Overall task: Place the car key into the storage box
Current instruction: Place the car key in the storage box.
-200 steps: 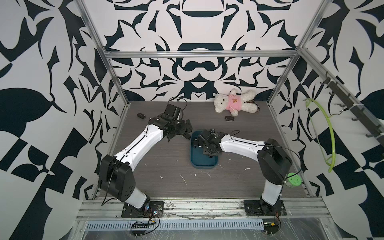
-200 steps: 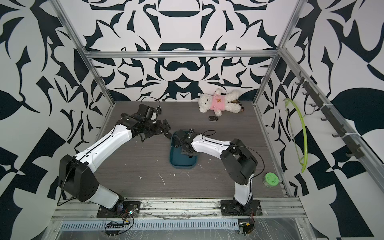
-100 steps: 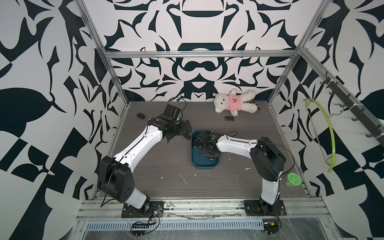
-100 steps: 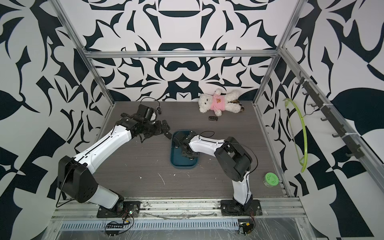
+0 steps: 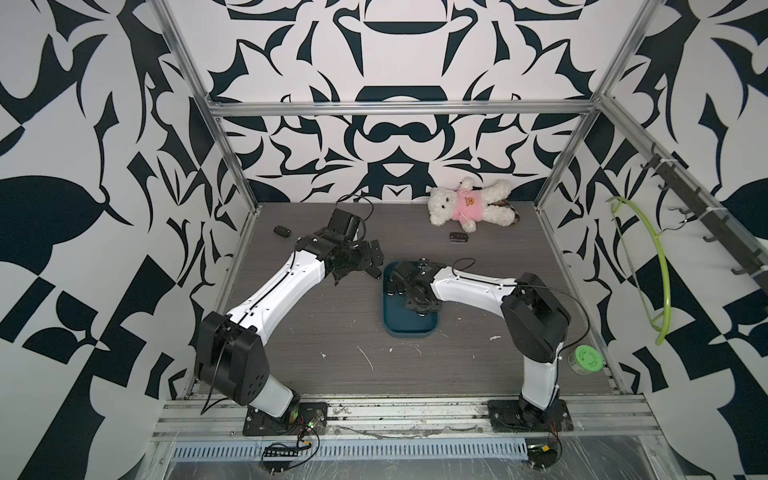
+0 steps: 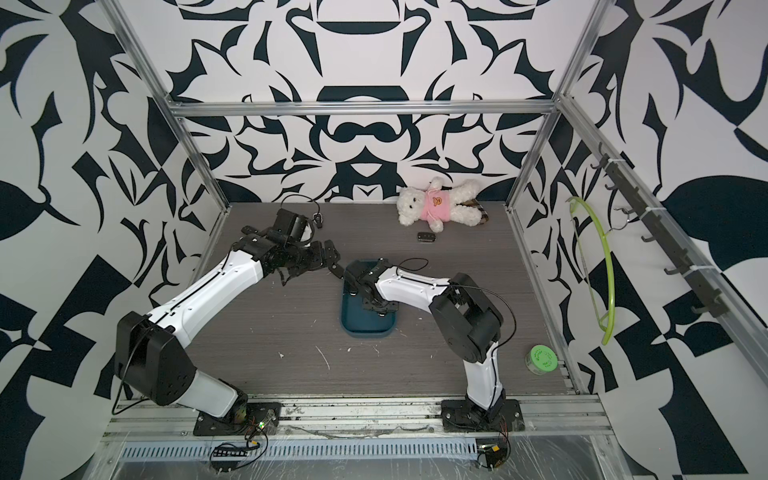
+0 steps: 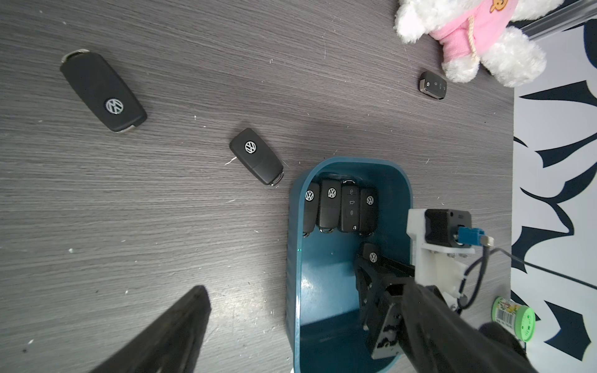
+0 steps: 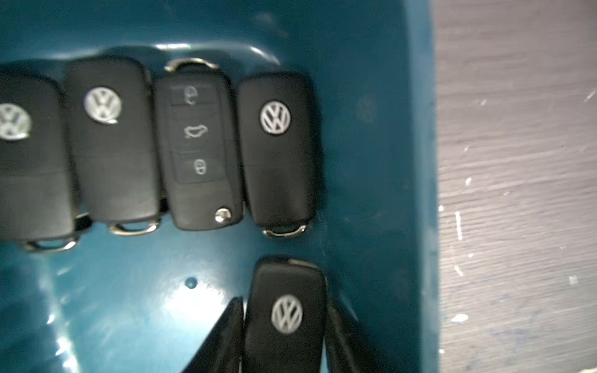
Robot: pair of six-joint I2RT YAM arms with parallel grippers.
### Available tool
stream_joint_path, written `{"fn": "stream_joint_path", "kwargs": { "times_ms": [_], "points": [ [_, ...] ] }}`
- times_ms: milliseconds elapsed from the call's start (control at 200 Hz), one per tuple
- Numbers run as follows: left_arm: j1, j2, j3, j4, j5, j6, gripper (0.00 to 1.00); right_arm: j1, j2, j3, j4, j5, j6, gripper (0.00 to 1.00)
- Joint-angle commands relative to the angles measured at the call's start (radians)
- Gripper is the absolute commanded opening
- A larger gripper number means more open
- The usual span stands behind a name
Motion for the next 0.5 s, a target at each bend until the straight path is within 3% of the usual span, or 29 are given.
{"fn": "stream_joint_path", "kwargs": {
  "times_ms": [0, 495],
  "points": [
    [0.005, -0.014, -0.017, 0.001, 0.006, -0.003, 0.99, 0.007, 0.011, 0.042, -0.06, 0.044, 0.003, 0.45],
    [0.005, -0.008, -0.013, 0.003, 0.007, -0.001, 0.99, 0.019, -0.027, 0.042, -0.025, 0.026, -0.023, 0.43]
  ]
}}
